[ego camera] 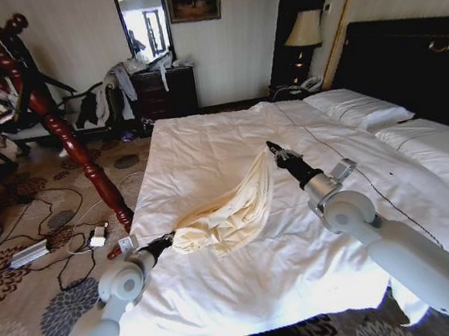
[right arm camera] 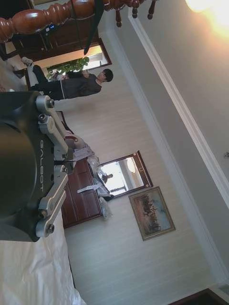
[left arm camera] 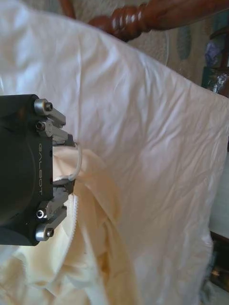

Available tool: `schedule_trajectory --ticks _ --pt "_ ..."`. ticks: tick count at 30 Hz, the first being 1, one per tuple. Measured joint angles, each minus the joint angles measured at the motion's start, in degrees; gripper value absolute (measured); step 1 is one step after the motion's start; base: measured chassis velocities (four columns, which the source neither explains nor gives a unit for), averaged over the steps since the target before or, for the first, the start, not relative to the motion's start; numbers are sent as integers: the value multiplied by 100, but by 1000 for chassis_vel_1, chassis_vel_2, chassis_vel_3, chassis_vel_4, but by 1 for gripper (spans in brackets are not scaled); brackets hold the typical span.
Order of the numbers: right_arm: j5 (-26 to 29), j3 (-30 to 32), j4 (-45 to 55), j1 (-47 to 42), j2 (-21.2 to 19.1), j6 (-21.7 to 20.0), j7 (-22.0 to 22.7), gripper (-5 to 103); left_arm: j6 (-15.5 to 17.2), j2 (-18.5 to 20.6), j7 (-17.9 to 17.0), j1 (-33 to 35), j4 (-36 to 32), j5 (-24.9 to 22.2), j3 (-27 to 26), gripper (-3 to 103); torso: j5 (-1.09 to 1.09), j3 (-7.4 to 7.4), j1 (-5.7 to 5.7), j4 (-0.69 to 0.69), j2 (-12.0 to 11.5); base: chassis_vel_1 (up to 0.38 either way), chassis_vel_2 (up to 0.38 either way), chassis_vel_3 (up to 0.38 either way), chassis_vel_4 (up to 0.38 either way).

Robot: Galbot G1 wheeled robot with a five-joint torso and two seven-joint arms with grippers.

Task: Pick up the clothes from the bed and hang them on the clothes hanger.

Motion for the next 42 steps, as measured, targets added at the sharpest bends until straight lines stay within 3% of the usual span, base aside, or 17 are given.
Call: schedule_trajectory --ticks 3,5,7,11,14,16,23,27,29,31,32,33,34,36,37,39,42 --pt "-19 24 -7 -6 44 1 -1 0 76 243 -160 252 -198 223 -73 53 0 0 0 -1 0 0 0 0 0" --pt "-20 30 -7 -6 60 1 -1 0 83 305 -204 329 -238 345 -97 53 0 0 0 -1 0 0 0 0 0" --pt "-22 43 -7 -11 86 1 2 0 131 478 -244 565 -370 609 -183 69 -1 0 0 0 0 0 0 0 0" --pt "-34 43 -7 -18 87 1 4 0 321 594 -360 692 -439 544 -233 74 0 0 0 -1 0 0 0 0 0" --pt "-36 56 31 -25 69 -1 17 0 592 656 -1108 772 -463 -122 -212 90 0 1 1 0 0 0 0 0 0" --pt "-31 102 81 -51 26 -4 24 0 613 578 -1341 827 -428 -436 -172 98 -1 0 1 -1 0 0 0 0 0" --pt "-21 272 161 -227 -77 -7 29 0 622 378 -1606 1041 -257 -724 -110 100 -1 1 1 -2 0 0 0 0 0" --pt "-22 311 181 -241 -51 -6 31 0 622 429 -1686 1206 -185 -477 -122 100 0 0 1 -1 0 0 0 0 0" --pt "22 358 186 -184 -24 11 32 0 622 457 -1679 1352 -153 -75 -133 100 0 1 1 0 0 0 0 0 0" --pt "105 417 182 -126 -15 48 31 0 563 459 -1350 1470 -149 517 -135 100 0 0 1 0 0 0 0 0 0" --pt "147 454 172 -102 -15 62 31 0 316 449 -862 1547 -161 1008 -134 100 0 0 1 0 0 0 0 0 0" --pt "147 454 172 -102 -15 62 31 0 316 449 -862 1547 -161 1008 -134 100 0 0 1 0 0 0 0 0 0" --pt "171 488 161 -92 -23 70 30 0 2 425 -263 1622 -208 1522 -133 100 -1 0 0 0 0 0 0 0 0" --pt "170 498 158 -105 -31 74 27 0 -394 400 253 1686 -284 1907 -111 100 1 0 1 -1 0 0 0 0 0" --pt "170 498 158 -105 -31 74 27 0 -394 400 253 1686 -284 1907 -111 100 1 0 1 -1 0 0 0 0 0" --pt "155 498 196 -164 -35 76 25 0 -1103 353 935 1767 -437 2181 -13 100 1 0 1 -1 0 0 0 0 0" --pt "137 492 233 -211 -51 77 23 0 -1839 250 1646 1790 -517 2309 167 100 1 0 0 -1 0 0 0 0 0"
